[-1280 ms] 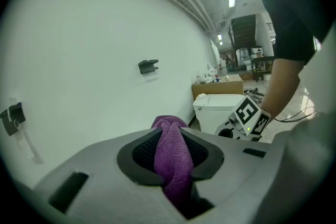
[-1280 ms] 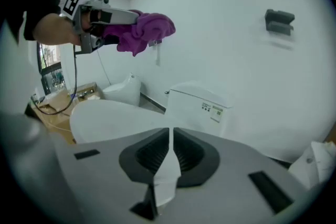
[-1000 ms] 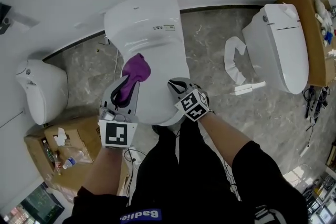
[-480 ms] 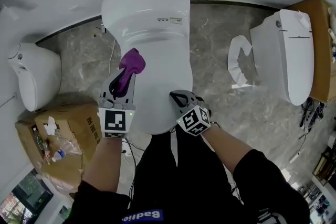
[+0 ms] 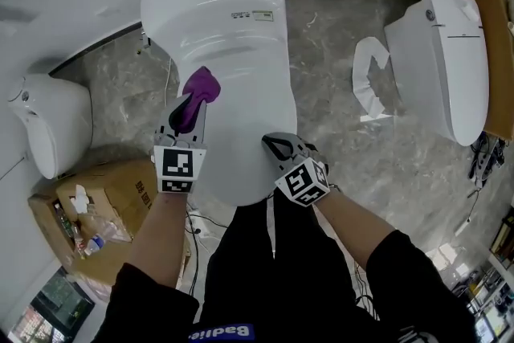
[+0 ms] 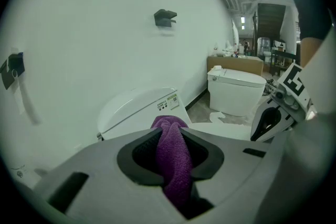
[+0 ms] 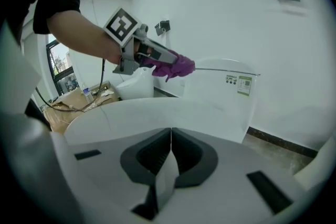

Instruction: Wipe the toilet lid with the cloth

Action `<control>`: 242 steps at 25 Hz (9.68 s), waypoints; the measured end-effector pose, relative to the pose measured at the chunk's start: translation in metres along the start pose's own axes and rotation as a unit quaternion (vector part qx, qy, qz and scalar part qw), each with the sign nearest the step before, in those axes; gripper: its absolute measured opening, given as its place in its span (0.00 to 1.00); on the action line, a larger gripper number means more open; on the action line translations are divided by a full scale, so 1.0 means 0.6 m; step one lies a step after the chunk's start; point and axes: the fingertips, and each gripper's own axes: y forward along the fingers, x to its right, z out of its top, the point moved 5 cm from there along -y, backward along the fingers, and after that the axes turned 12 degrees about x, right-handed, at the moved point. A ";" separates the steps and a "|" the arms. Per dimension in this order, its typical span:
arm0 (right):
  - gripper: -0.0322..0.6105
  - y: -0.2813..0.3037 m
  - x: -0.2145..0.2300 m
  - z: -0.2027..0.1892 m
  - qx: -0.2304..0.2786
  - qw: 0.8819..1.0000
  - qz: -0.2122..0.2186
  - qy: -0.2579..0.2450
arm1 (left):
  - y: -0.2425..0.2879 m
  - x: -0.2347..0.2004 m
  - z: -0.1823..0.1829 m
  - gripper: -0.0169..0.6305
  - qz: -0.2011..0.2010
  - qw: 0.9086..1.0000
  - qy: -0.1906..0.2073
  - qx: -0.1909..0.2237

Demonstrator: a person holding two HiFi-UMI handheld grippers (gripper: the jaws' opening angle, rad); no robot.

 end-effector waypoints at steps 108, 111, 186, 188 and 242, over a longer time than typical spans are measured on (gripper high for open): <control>0.10 0.050 -0.020 -0.086 0.120 0.992 -0.018 -0.028 | 0.130 0.155 -0.213 0.15 -0.074 0.993 0.066 -0.057; 0.10 0.041 -0.029 -0.089 0.114 0.992 0.004 -0.045 | 0.153 0.180 -0.199 0.15 -0.085 0.992 0.071 -0.055; 0.10 -0.206 -0.149 -0.154 0.116 0.990 -0.080 -0.024 | -0.005 0.447 -0.293 0.15 -0.161 0.980 0.092 -0.071; 0.10 -0.189 -0.167 -0.145 0.114 0.990 -0.081 -0.026 | -0.039 0.421 -0.318 0.15 -0.155 0.981 0.090 -0.077; 0.10 -0.607 -0.523 0.248 0.191 0.980 -0.057 -0.002 | -0.758 0.541 0.221 0.15 -0.053 0.984 -0.066 0.159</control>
